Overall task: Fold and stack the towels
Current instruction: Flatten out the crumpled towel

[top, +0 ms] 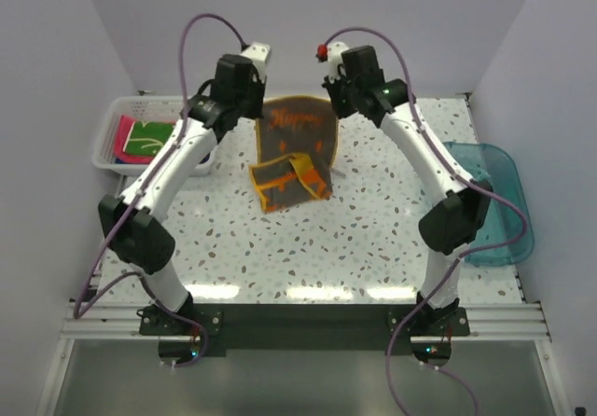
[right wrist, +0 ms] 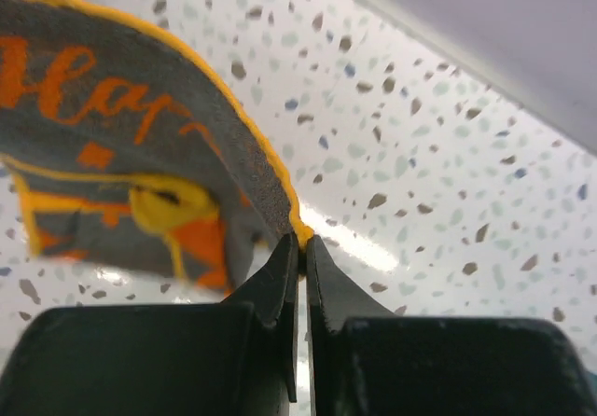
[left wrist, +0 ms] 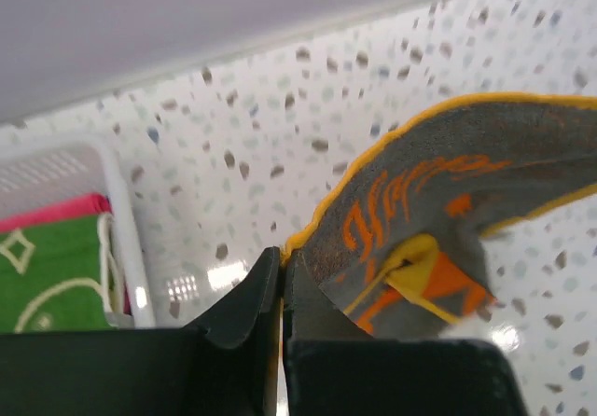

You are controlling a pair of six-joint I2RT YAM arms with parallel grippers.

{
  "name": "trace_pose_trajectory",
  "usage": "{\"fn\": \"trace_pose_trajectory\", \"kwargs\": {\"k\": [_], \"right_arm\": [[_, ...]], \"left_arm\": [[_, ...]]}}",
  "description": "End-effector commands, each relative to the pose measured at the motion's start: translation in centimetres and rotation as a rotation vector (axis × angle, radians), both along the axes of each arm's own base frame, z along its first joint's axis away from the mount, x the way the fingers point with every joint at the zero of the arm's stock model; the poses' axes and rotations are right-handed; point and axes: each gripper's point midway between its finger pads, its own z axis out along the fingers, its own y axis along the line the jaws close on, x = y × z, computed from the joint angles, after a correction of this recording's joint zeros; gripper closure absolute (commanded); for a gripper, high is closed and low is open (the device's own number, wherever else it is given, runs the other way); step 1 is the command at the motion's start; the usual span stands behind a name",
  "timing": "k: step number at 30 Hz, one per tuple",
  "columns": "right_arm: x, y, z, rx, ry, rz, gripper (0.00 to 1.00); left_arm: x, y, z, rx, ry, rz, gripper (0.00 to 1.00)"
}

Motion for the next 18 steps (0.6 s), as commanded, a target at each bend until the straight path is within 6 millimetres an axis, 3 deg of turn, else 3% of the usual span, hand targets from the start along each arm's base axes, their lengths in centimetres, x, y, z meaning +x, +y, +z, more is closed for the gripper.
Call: {"fn": "trace_pose_trajectory", "kwargs": {"k": [1, 2, 3, 5, 7, 8, 9, 18], "right_arm": [[-1.7, -2.1, 9.7, 0.057, -0.190, -0.048, 1.00], [-2.6, -2.7, 12.1, 0.079, -0.242, -0.053, 1.00], [-3.0, -2.9, 12.3, 0.077, -0.253, -0.050, 1.00], [-4.4, -3.6, 14.6, 0.104, -0.322, -0.043, 1.00], [-5.3, -3.9, 16.2, 0.124, -0.376, -0.029, 1.00], [-5.9, -4.2, 16.6, 0.130, -0.390, -0.022, 1.00], [-7.3, -4.3, 17.2, 0.142, -0.405, 0.008, 1.00], [-15.5, -5.1, 19.0, 0.211, -0.441, 0.192, 1.00]], "left_arm": [[-1.2, 1.8, 12.1, -0.070, -0.279, 0.030, 1.00], [-2.0, 2.0, 14.3, -0.095, -0.334, 0.025, 1.00], [-2.5, 2.0, 15.2, -0.106, -0.356, 0.017, 1.00], [-4.3, 2.2, 17.7, -0.140, -0.424, -0.016, 1.00], [-5.7, 2.2, 18.9, -0.160, -0.468, -0.050, 1.00], [-6.3, 2.0, 18.1, -0.163, -0.460, -0.079, 1.00], [-8.0, 2.3, 20.2, -0.191, -0.523, -0.094, 1.00], [-17.4, 3.9, 23.6, -0.264, -0.657, -0.223, 1.00]]}}
